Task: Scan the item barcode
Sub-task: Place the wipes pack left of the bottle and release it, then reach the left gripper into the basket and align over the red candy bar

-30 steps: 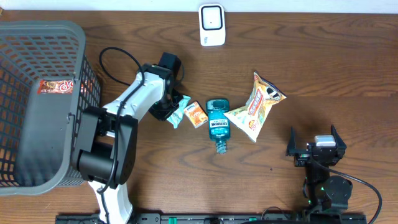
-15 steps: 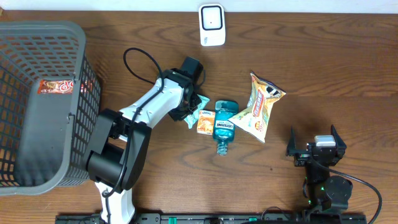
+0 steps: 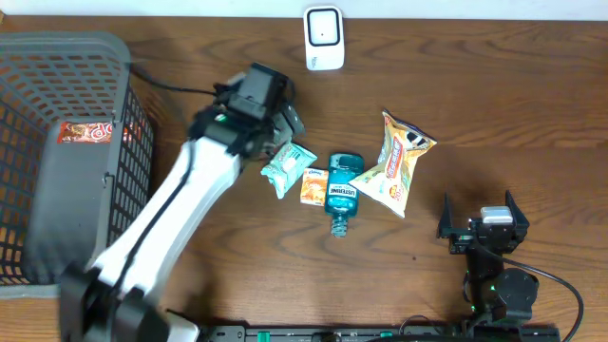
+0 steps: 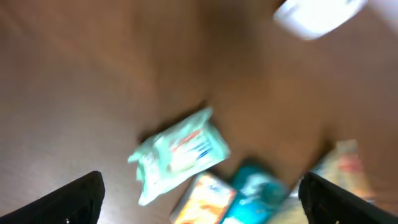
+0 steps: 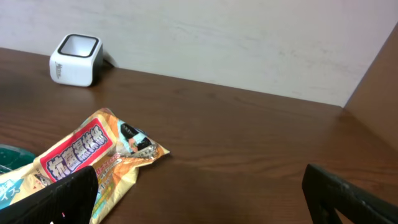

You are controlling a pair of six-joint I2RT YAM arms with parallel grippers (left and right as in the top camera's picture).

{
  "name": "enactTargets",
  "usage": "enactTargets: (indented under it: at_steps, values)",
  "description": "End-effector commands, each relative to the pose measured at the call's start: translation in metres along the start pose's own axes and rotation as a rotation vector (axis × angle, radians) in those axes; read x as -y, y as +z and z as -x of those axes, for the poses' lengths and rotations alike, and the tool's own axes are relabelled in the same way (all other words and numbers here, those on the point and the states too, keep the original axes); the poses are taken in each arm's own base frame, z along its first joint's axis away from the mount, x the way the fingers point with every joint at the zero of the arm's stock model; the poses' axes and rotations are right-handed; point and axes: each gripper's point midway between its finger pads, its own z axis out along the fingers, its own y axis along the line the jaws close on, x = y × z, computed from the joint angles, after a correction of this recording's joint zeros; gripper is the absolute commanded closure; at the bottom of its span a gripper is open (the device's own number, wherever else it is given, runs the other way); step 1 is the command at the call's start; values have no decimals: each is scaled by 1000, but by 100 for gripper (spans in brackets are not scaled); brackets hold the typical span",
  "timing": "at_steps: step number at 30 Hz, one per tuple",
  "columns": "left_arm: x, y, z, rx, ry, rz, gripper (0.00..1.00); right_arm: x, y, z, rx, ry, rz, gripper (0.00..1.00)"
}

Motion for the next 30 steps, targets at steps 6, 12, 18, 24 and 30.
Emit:
enactTargets:
  at_steps: [6,12,18,24,30]
  values:
    - [-23,-150,107,628,87,47,2,-2,0,-1,-1,-8,10,1]
    - [-105,-229,145,966,-107,398,2,-2,0,-1,-1,-8,9,1]
    - [-188,-234,164,969,-253,656,2,-2,0,-1,-1,-8,10,1]
    - [-264,-189,163,740,-477,642,2,-2,0,-1,-1,-8,10,1]
    - [-306,-134,160,501,-585,555,2,-2,0,-1,-1,-8,10,1]
